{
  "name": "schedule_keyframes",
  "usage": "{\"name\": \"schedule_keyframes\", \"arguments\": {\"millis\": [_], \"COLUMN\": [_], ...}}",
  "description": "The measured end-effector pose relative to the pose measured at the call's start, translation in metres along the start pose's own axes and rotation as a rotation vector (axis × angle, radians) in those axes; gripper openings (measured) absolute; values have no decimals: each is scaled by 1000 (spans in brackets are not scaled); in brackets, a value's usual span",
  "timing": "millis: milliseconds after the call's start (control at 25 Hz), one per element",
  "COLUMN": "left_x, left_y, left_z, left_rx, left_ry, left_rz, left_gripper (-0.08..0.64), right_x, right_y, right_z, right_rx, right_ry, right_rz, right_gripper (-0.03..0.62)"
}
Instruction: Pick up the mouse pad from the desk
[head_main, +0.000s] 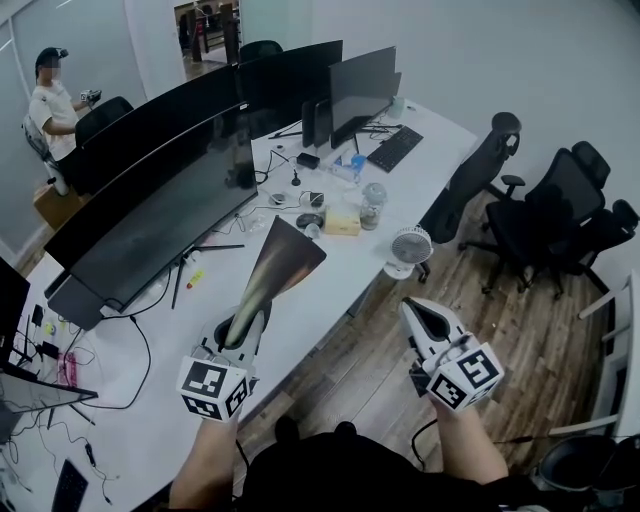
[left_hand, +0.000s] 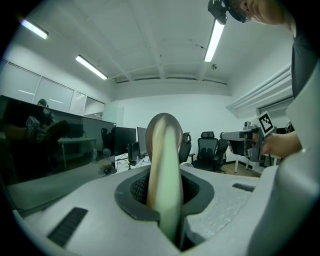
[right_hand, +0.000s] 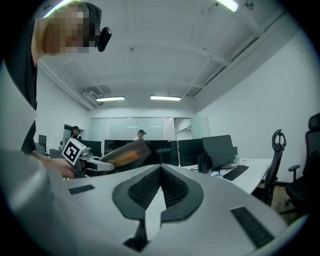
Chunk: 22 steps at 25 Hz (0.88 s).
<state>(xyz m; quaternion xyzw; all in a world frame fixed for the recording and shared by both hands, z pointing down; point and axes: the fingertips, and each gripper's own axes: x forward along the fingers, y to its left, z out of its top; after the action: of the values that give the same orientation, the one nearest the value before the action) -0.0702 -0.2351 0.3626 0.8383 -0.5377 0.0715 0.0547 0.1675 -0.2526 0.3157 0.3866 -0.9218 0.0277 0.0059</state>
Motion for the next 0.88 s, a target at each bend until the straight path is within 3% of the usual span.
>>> {"name": "schedule_keyframes", "arguments": {"millis": [880], "left_x": [2], "left_y": [-4], "left_z": [-7], "left_rx": [-8], "left_ry": [10], "left_rz": [-21], "left_gripper": [61], "right_x": [-11], "right_y": [-5], "right_z": [-7], "right_rx": [-26], "right_ry": [14], "right_rz": [-38], "right_gripper": [3]}}
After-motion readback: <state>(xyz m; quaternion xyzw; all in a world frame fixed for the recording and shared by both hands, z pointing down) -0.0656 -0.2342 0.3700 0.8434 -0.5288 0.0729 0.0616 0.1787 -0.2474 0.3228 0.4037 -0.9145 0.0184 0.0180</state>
